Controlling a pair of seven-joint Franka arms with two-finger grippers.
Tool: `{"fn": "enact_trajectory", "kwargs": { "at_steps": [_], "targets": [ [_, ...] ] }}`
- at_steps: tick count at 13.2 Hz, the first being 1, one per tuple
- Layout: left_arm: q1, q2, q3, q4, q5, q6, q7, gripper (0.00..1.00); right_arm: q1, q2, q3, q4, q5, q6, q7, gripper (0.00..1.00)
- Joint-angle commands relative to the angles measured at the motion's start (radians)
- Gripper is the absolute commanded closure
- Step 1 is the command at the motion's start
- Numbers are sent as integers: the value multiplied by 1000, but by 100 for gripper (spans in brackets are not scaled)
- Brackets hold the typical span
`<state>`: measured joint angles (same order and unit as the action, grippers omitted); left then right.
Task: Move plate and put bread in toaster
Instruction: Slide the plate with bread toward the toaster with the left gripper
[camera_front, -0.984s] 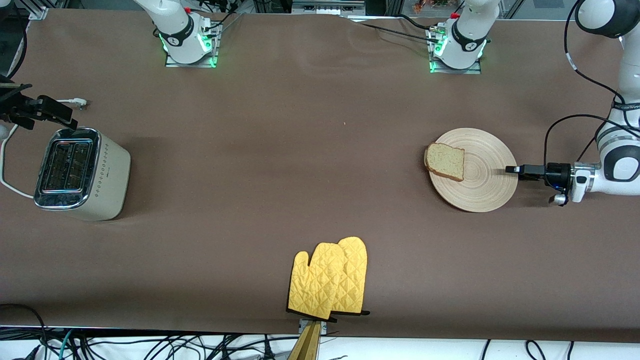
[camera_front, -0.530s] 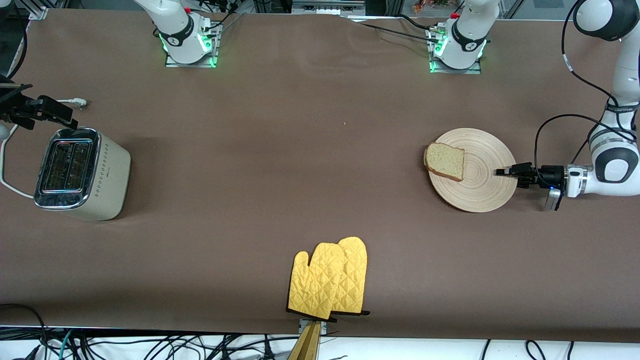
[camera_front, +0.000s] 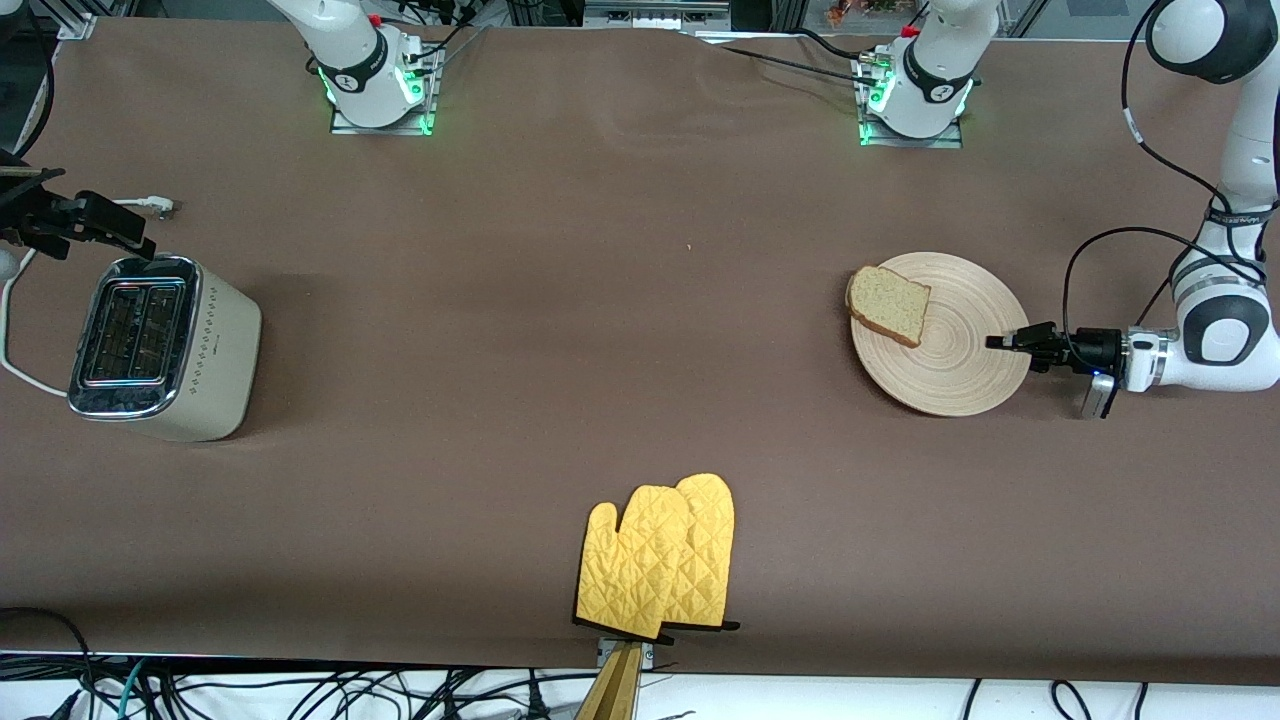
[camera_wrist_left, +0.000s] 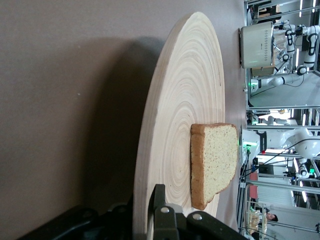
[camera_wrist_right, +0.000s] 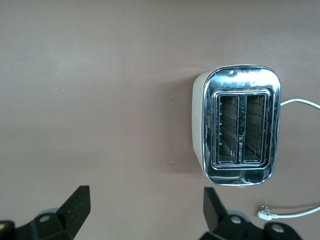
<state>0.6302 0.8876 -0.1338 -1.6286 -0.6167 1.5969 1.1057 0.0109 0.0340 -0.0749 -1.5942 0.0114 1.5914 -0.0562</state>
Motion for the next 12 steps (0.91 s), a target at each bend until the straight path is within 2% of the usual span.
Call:
{"fn": "enact_trajectory", "kwargs": {
  "at_steps": [1,6,8,9,12],
  "targets": [
    [-11,-10,-3,-14,14,2,-87,100,-6,9,1,22,12,-11,-2,0],
    [-39,-50,-168,-5,-43,-26,-234,100,-8,9,0,22,12,-11,-2,0],
    [-114,-79,-182,-14,-86,-12,-253,100,-9,10,0,22,12,-11,-4,0],
    [-176,-116,-184,-40,-148,20,-253,100,-8,12,0,22,12,-11,-4,0],
    [-366,-203,-184,-147,-354,255,-311,100,-9,12,0,22,12,-10,-4,0]
  ]
}}
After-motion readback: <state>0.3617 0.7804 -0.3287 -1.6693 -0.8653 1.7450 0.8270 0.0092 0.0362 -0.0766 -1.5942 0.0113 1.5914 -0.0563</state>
